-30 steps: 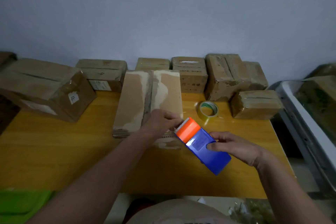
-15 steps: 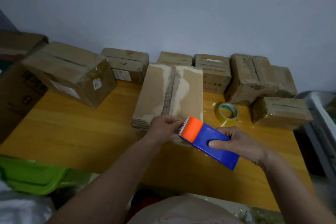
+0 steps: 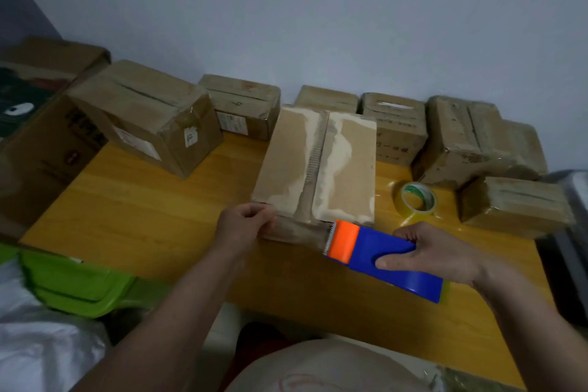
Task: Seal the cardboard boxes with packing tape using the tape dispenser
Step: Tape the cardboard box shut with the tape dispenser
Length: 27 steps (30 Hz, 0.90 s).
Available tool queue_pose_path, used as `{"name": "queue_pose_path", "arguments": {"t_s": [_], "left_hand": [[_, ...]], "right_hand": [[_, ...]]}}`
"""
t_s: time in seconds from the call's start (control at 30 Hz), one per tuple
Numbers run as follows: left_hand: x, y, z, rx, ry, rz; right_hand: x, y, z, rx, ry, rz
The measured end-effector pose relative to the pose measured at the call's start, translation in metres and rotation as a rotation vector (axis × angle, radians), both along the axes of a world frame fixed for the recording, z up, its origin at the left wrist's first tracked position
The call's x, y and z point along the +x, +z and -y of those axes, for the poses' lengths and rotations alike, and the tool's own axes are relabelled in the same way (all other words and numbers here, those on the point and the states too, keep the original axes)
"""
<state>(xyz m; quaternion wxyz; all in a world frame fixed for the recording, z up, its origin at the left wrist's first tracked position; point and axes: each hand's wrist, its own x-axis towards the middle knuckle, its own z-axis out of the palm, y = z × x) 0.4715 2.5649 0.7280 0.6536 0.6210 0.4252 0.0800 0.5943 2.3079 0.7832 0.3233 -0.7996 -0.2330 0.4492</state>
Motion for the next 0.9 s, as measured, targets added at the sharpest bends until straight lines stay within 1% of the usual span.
{"name": "queue_pose_path", "arguments": {"t_s": [0.1,0.17,0.27,0.37,0.57,0.77,0.9], "left_hand": [[-0.005,-0.002,-0.006,0.051,0.044,0.024],[-0.006,-0.005,-0.005,0.079,0.123,0.023],[-0.009,-0.015,-0.005,0.169,0.222,-0.017],[-0.008,-0.025,-0.008,0.212,0.290,-0.045],[0.002,-0.038,-0.024,0.303,0.295,-0.117],[0.008,-0.050,-0.028,0.322,0.285,-0.181],[0.011,-0.053,-0.033,0.317,0.290,-0.174]], "right_hand": [[0.003,0.008,-0.012,-0.010,0.027,0.027],[0.005,0.013,-0.021,-0.023,0.039,0.027],[0.005,0.020,-0.037,-0.049,0.069,0.031],[0.006,0.021,-0.056,-0.106,0.107,0.117],[0.008,0.018,-0.088,-0.242,0.112,0.298],[0.008,0.013,-0.103,-0.389,0.132,0.378],[0.008,0.011,-0.110,-0.396,0.121,0.383]]}}
